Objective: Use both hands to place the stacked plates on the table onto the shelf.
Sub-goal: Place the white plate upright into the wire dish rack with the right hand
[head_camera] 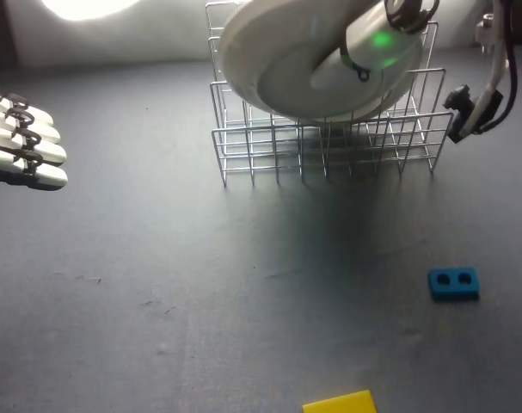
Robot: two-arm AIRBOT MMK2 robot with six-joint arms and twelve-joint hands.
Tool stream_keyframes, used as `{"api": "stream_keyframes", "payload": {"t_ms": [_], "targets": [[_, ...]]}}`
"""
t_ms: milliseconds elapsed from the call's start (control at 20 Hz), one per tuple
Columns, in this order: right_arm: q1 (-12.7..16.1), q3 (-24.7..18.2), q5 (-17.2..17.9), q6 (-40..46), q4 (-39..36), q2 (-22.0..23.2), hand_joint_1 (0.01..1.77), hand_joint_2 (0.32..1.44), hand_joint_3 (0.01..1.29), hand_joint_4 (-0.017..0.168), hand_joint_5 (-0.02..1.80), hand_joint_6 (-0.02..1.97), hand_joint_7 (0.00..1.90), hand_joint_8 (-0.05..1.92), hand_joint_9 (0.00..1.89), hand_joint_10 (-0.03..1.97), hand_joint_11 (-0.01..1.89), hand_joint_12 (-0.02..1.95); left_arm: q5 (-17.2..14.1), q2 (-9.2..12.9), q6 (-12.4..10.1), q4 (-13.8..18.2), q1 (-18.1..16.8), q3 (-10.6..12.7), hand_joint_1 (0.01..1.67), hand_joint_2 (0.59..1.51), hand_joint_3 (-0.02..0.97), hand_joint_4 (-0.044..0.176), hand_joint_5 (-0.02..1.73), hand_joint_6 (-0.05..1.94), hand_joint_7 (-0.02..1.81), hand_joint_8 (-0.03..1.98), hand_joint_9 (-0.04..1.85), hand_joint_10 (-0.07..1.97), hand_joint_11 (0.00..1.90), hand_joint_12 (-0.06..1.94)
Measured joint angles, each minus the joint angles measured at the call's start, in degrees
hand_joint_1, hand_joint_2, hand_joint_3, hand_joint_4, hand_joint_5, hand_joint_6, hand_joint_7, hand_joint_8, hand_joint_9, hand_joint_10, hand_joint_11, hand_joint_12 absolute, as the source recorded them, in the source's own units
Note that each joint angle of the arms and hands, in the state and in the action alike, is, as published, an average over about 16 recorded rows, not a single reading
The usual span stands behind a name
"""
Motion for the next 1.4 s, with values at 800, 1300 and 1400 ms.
{"api": "stream_keyframes", "payload": {"t_ms": [800, 1300, 1400], "targets": [[-4.1, 3.1, 1.5, -0.1, 0.0, -1.7, 1.35, 0.99, 0.01, -0.005, 0.89, 1.01, 1.04, 0.84, 1.00, 1.03, 0.86, 1.10, 0.0, -0.3, 0.3, -0.3, 0.5, 0.0, 0.01, 1.139, 0.019, 0.003, 0.06, 0.02, 0.02, 0.00, 0.02, -0.06, 0.02, -0.01], [-4.9, 3.8, 2.0, -0.2, 0.1, -2.0, 1.32, 0.99, 0.01, -0.005, 0.86, 1.08, 1.00, 0.91, 0.99, 0.88, 0.81, 1.13, 0.0, -0.3, 0.3, -0.3, 0.8, 0.0, 0.01, 1.140, 0.019, 0.004, 0.06, 0.02, 0.03, 0.00, 0.02, -0.06, 0.02, -0.01], [-5.0, 3.9, 2.0, -0.3, 0.1, -2.1, 1.32, 0.99, 0.01, -0.005, 0.85, 1.08, 1.00, 0.92, 0.99, 0.87, 0.81, 1.13, 0.0, -0.3, 0.3, -0.3, 0.8, 0.0, 0.01, 1.140, 0.019, 0.004, 0.06, 0.02, 0.03, 0.00, 0.02, -0.06, 0.02, -0.01]]}}
